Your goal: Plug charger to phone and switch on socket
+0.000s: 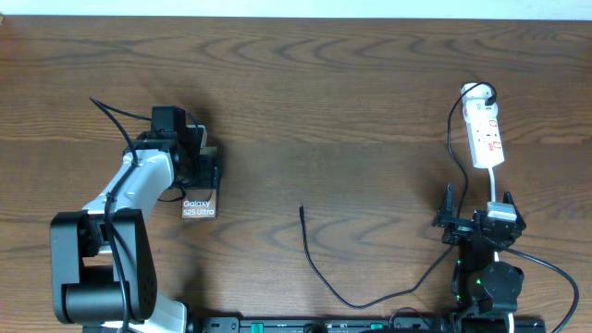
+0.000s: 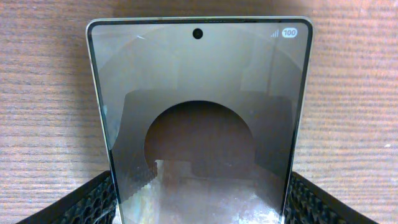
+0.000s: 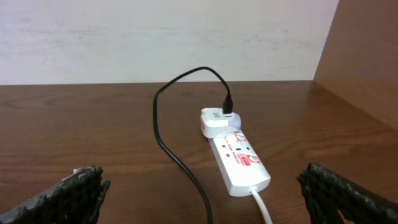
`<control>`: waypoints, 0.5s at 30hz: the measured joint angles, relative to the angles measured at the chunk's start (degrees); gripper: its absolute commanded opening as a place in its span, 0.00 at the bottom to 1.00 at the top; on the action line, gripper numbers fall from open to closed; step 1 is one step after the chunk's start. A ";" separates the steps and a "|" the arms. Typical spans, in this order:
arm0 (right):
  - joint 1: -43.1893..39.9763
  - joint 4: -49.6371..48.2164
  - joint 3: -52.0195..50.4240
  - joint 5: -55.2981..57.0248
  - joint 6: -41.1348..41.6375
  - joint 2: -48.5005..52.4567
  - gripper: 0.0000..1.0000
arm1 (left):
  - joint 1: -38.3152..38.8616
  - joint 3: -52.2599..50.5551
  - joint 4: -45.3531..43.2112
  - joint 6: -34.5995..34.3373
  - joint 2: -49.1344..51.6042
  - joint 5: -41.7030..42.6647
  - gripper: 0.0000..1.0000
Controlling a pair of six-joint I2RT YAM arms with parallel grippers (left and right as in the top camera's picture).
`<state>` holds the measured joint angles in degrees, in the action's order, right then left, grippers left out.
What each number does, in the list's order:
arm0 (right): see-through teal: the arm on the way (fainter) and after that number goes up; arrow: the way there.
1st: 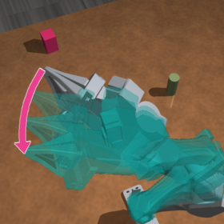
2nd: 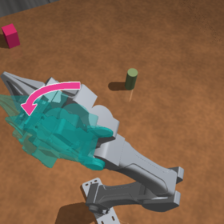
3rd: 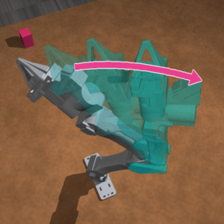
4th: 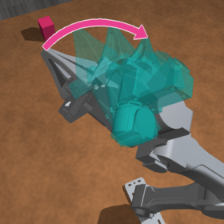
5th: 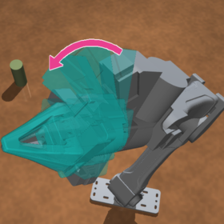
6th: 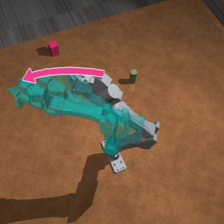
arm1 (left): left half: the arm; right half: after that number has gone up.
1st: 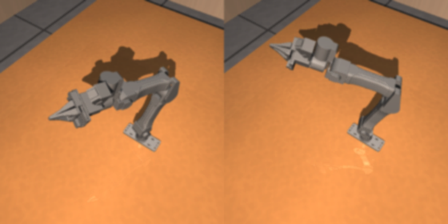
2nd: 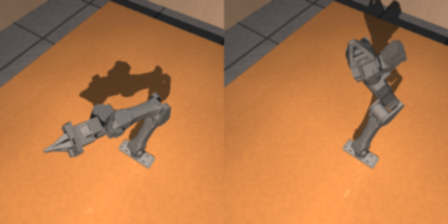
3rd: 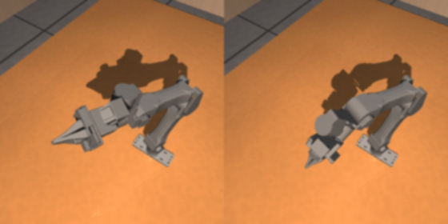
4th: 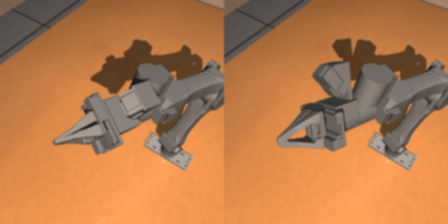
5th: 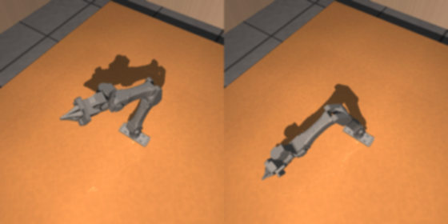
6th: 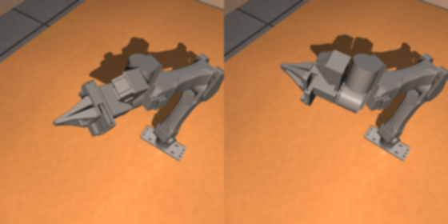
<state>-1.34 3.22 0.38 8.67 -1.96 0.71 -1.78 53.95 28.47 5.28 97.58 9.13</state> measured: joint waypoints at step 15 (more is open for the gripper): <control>0.00 0.00 0.00 0.00 -0.02 0.00 0.99 | 0.02 0.07 -0.76 -3.67 1.97 -0.04 0.12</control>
<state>-1.34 3.22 0.38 8.67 -1.98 0.71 -1.76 54.02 27.70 1.61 99.55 9.08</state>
